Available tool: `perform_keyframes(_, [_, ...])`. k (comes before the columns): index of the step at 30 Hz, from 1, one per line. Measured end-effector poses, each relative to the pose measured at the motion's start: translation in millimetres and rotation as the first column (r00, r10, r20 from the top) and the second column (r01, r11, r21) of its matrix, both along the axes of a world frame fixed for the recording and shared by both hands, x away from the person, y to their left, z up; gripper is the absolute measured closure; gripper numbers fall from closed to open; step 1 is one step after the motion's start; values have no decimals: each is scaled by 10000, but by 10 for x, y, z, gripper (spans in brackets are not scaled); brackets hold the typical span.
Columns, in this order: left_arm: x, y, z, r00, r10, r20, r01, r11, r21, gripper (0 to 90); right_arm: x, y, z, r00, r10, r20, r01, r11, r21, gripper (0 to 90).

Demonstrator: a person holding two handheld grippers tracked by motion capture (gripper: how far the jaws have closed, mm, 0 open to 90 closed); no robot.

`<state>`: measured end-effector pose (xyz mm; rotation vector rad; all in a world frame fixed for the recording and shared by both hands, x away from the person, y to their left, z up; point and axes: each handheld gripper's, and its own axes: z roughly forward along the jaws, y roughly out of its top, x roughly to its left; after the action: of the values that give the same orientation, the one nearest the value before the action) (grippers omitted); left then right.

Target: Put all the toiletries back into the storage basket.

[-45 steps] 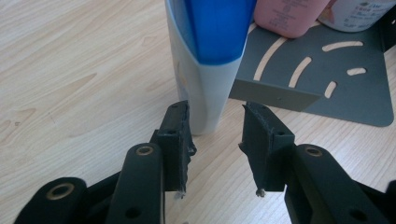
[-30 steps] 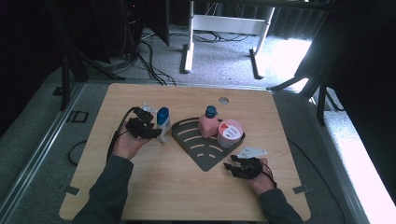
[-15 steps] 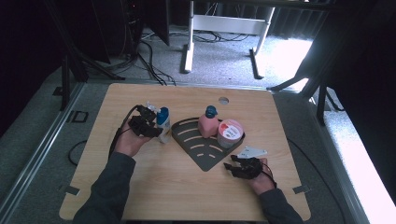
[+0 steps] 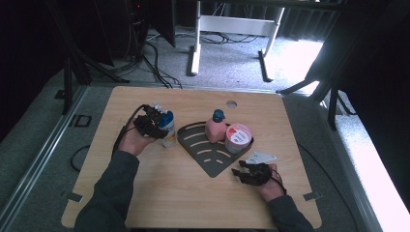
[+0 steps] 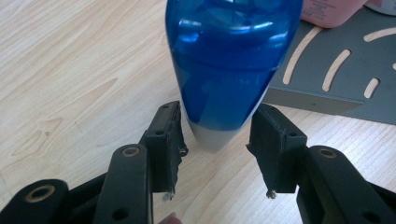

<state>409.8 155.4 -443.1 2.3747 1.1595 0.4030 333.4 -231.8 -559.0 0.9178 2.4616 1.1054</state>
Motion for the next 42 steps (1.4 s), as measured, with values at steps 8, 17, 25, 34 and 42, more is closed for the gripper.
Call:
perform_keyframes(8, [66, -5, -5, 9993, -372, -52, 373, 9993, 46, 505, -1, 1, 0, 10000, 9, -2, -9, 10000, 3, 514])
perform_keyframes(17, [142, 9, 17, 9979, -615, -195, 611, 9979, -225, 478, 0, 1, 0, 10000, 18, -6, -18, 10000, 6, 513])
perform_keyframes(25, [183, 9, -13, 9968, -731, -326, 719, 9967, -369, 479, 0, 1, 0, 10000, 23, -5, -23, 10000, 5, 513])
perform_keyframes(34, [262, -62, 23, 9944, -869, -601, 873, 9962, 46, 479, 0, 1, 0, 10000, 28, -5, -28, 10000, 7, 513])
perform_keyframes(42, [299, -83, 1, 9928, -921, -760, 931, 9956, 94, 483, -1, 1, 0, 10000, 32, -6, -32, 10000, 6, 514])
